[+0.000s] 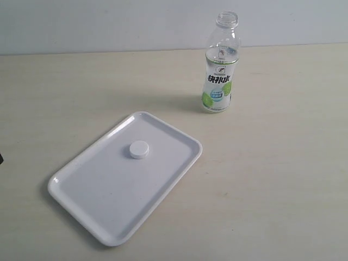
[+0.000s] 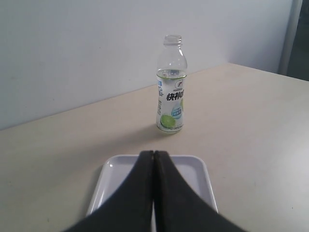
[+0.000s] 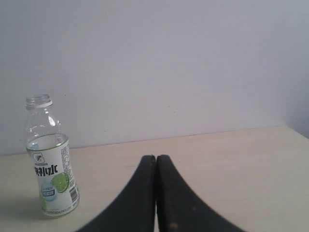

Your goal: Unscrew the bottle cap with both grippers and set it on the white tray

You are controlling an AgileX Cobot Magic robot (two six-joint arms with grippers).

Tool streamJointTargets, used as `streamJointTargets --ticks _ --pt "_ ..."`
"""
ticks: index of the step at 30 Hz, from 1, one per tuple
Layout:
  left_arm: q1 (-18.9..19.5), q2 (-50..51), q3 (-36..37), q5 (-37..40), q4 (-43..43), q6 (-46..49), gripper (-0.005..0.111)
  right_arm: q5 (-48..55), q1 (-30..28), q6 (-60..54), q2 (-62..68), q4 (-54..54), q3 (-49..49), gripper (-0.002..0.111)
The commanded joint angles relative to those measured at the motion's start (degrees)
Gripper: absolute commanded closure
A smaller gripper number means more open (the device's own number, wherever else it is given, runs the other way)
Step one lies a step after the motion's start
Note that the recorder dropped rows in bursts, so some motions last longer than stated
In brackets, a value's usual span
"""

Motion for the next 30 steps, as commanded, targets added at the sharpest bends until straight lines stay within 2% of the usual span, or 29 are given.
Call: streamJointTargets --ticks 1,6,8,30 --pt "-0.15 -0.21 0.23 0.46 -0.57 -0.06 0.107 -0.32 -0.33 -3.43 -0.10 5.48 0.32 0.108" --pt "-0.15 -0.21 0.23 0.46 -0.57 -0.06 0.107 0.17 -0.33 -36.14 -0.39 33.39 0.32 0.108" --pt "-0.15 -0.21 0.23 0.46 -0.57 -0.06 0.107 0.31 -0.33 -42.84 -0.39 38.27 0.32 0.108" --pt "-0.15 -0.21 0.23 0.46 -0.57 0.15 0.107 1.64 -0.33 -43.59 -0.39 37.83 0.32 0.108"
